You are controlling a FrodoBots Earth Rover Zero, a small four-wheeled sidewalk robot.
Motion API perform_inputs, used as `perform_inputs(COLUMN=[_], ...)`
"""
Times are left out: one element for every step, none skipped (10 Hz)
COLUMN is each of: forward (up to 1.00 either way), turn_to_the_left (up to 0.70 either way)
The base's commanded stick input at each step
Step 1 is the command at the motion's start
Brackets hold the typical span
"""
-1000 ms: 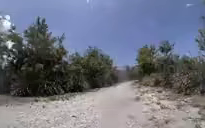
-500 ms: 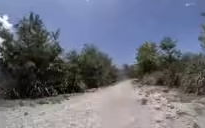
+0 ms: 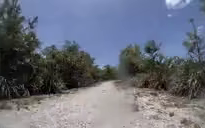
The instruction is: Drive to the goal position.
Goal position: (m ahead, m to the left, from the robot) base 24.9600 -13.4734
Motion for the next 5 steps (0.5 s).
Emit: perform_inputs(forward=[0.85, 0.85, 0.85, 0.85, 0.85], turn_to_the_left=[0.0, 0.0, 0.0, 0.0, 0.0])
